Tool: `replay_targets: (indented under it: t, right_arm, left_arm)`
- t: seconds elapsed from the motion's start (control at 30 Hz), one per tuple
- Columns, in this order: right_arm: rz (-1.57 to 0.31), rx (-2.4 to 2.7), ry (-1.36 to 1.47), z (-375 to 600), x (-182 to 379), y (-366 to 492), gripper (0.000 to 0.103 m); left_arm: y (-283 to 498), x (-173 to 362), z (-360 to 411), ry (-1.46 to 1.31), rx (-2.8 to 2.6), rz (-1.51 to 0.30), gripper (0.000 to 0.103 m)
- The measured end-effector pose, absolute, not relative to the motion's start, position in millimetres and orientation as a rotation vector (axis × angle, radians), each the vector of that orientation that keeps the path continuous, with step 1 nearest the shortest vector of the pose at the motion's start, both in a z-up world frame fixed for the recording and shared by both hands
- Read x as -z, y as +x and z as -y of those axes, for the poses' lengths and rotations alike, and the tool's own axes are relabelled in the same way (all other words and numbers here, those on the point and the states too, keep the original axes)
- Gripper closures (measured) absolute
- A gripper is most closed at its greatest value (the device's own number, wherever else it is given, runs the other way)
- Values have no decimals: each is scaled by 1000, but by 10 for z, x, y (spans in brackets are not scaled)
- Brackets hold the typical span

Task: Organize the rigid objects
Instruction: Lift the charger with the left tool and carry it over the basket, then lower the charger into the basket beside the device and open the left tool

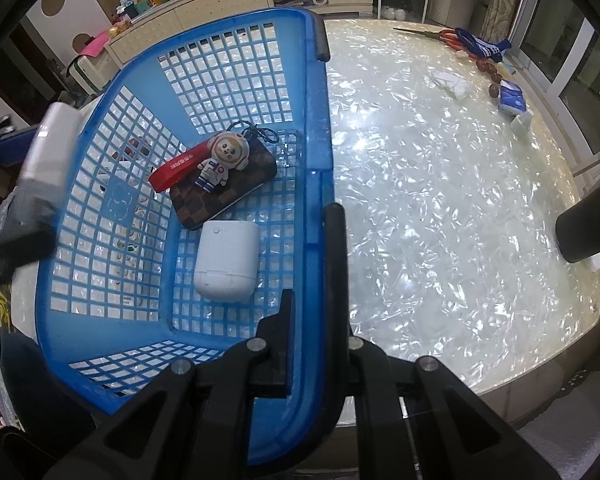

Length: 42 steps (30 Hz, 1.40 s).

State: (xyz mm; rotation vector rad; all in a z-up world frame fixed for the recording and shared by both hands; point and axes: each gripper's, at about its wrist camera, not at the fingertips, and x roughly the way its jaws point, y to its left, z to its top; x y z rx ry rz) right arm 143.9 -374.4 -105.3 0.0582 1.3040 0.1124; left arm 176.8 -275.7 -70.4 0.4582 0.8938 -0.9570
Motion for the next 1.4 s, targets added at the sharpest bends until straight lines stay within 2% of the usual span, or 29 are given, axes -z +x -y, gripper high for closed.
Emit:
replay_targets:
  t: [0.4,0.73,1.1,1.4]
  right_arm:
    - [-1295,-124,77,3772,1056,1441,95]
    - [-1293,-125,84,3786,1086,1462,95]
    - [-1293,-129,88,3796,1089,1467,95]
    - [-1290,-133,94,3811,1090,1471,95]
  left_arm:
    - [2000,1264,3072,610,986,-1005,35]
    - [1984,1387,3158,710,978,-1076,35]
    - [1993,1391,3173,712,962,-1078,35]
    - [1956,1362,3179,713,991,-1094,23]
